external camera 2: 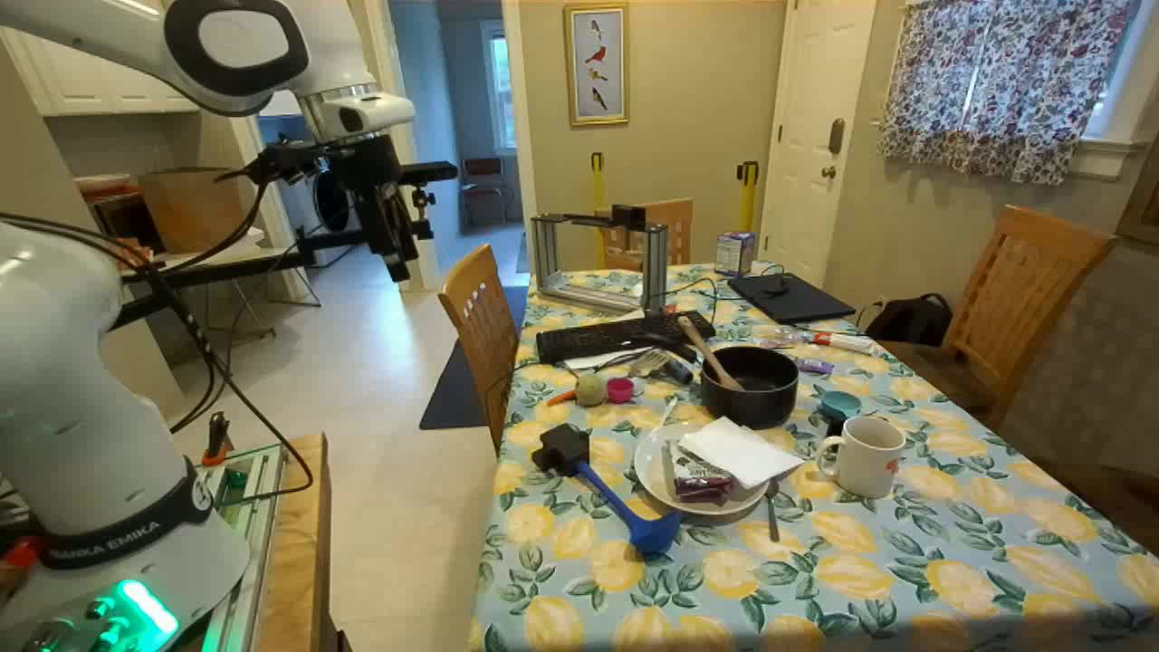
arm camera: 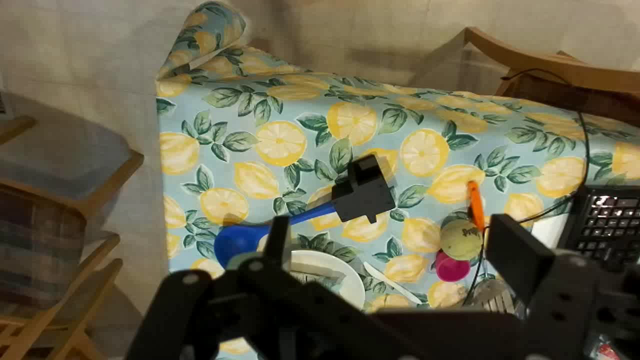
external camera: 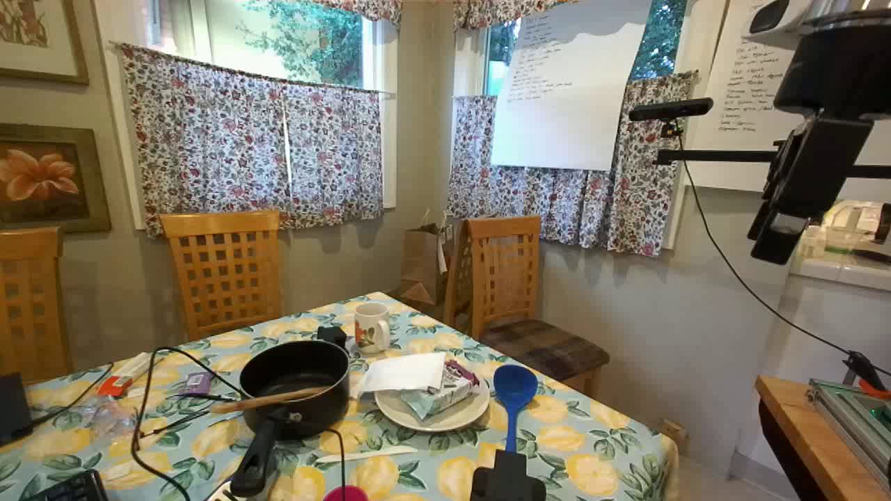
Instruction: Put the black pot on the ceramic plate on the right
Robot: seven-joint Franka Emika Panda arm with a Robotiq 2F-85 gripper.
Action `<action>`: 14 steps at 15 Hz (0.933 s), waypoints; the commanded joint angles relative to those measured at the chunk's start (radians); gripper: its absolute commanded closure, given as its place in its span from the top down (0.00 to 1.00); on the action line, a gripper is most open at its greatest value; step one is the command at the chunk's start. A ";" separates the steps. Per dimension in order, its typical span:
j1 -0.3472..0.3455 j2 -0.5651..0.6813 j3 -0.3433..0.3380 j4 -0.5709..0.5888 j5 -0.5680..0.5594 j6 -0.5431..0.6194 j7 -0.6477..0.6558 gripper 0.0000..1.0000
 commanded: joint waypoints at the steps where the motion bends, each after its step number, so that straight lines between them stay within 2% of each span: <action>1: 0.004 0.001 -0.005 0.002 -0.005 -0.002 0.003 1.00; 4: 0.002 0.047 -0.038 0.017 -0.012 0.013 -0.060 1.00; 8: 0.014 0.188 -0.186 0.095 -0.017 -0.003 -0.346 1.00; 11: 0.016 0.324 -0.305 0.207 -0.008 -0.046 -0.561 1.00; 12: 0.008 0.378 -0.323 0.256 0.001 -0.047 -0.583 1.00; 14: -0.021 0.460 -0.318 0.324 0.016 0.048 -0.495 1.00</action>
